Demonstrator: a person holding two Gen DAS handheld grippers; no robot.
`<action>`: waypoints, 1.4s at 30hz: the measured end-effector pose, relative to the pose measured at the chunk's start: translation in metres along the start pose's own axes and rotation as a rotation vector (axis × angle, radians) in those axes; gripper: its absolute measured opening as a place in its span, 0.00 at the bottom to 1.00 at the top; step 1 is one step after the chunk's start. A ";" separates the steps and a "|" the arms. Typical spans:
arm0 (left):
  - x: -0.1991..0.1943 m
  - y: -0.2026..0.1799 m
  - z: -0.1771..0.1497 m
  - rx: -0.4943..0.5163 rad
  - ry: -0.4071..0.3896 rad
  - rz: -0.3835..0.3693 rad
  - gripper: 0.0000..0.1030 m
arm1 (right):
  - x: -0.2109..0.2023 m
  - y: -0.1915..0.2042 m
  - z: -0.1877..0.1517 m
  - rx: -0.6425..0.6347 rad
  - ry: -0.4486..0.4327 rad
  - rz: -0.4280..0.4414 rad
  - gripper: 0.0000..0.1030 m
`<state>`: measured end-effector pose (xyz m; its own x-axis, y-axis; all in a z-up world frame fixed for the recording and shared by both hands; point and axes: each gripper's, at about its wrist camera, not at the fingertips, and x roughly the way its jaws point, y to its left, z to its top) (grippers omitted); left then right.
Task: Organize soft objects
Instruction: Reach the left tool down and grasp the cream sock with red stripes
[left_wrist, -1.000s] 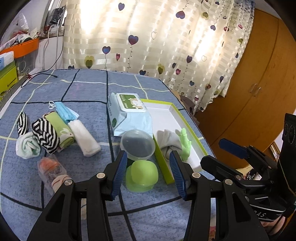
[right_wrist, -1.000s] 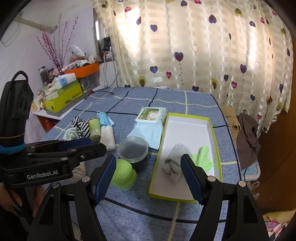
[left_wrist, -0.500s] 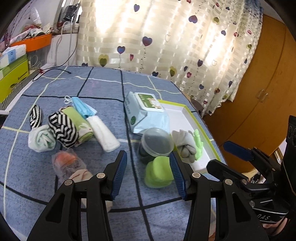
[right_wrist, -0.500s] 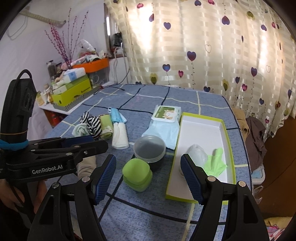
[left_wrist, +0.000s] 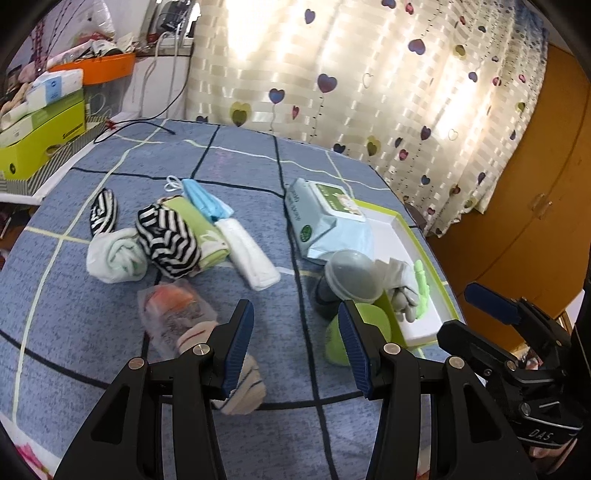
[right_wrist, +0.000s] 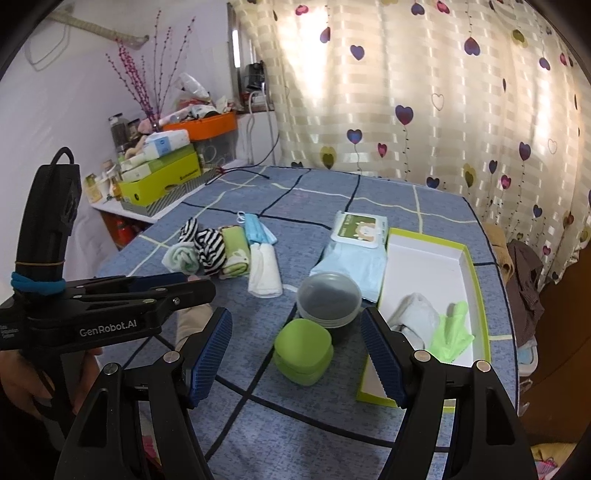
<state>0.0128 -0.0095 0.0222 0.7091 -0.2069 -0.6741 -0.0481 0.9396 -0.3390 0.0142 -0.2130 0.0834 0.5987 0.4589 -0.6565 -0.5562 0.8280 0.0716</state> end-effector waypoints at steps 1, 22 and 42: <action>0.000 0.003 -0.001 -0.005 -0.001 0.003 0.48 | 0.001 0.002 0.000 -0.003 0.000 0.005 0.70; 0.009 0.072 -0.019 -0.150 0.057 0.096 0.48 | 0.028 0.027 0.006 -0.063 0.044 0.066 0.70; 0.059 0.058 -0.040 -0.221 0.231 0.066 0.55 | 0.033 0.026 0.002 -0.053 0.054 0.076 0.70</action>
<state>0.0232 0.0214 -0.0634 0.5225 -0.2279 -0.8216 -0.2577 0.8763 -0.4070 0.0209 -0.1760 0.0649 0.5229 0.5003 -0.6902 -0.6294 0.7726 0.0832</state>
